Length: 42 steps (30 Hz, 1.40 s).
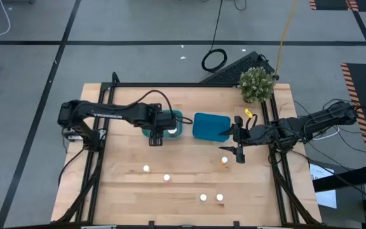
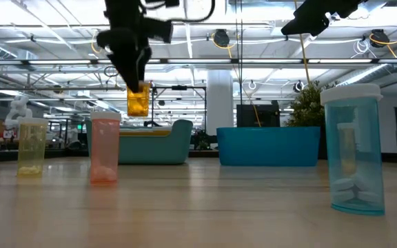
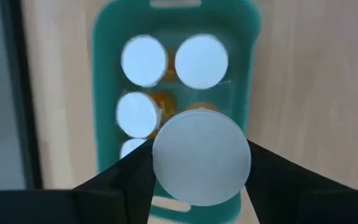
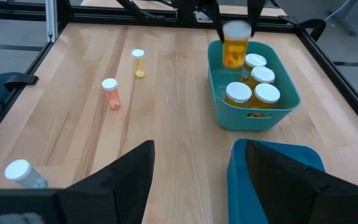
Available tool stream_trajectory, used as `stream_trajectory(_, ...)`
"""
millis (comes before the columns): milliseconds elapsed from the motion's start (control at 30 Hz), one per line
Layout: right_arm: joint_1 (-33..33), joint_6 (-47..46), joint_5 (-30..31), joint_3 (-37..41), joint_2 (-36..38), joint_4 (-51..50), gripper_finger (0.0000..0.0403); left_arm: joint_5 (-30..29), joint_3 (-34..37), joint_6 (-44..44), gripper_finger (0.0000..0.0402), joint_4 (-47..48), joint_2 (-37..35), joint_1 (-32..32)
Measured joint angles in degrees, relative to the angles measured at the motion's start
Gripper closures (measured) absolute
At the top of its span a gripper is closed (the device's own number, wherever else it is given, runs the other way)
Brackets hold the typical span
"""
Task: Pick and place medicine bottles into bin by pill shape (circle, oval)
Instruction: Put the large orange capsule bottle into the green bin
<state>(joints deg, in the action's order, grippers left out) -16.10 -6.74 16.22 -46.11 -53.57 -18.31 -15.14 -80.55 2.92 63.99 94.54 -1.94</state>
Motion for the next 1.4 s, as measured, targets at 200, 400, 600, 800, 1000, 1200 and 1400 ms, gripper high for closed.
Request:
stream_trajectory(200,0.0,0.04,0.0,0.0,-0.01,0.01,0.0158,0.11,6.32,-0.04,0.017,-4.18,-0.05,-2.37)
stream_trajectory(400,0.0,0.07,-0.01,0.0,0.0,0.01,0.0158,0.4,10.33,-1.49,0.0188,-7.23,-0.04,-3.17)
stream_trajectory(600,0.01,0.13,0.03,0.0,0.0,0.02,0.0158,1.24,12.93,-1.59,0.0176,-11.57,-0.04,-3.25)
stream_trajectory(800,0.0,0.04,0.05,0.0,0.0,0.02,0.0158,1.38,15.48,-1.65,0.0156,-15.89,-0.04,-3.26)
stream_trajectory(1000,0.0,0.04,0.07,0.0,0.0,0.02,0.0158,1.08,17.01,-1.56,0.0153,-17.82,-0.04,-3.26)
stream_trajectory(1200,-0.01,0.11,0.09,0.01,0.0,0.03,0.0158,-1.36,17.18,-1.99,0.0137,-17.57,-0.49,-3.26)
stream_trajectory(1400,0.0,-0.4,0.19,0.02,-0.08,0.41,0.0158,-1.42,16.48,-2.99,0.0113,-17.41,-4.22,-2.04)
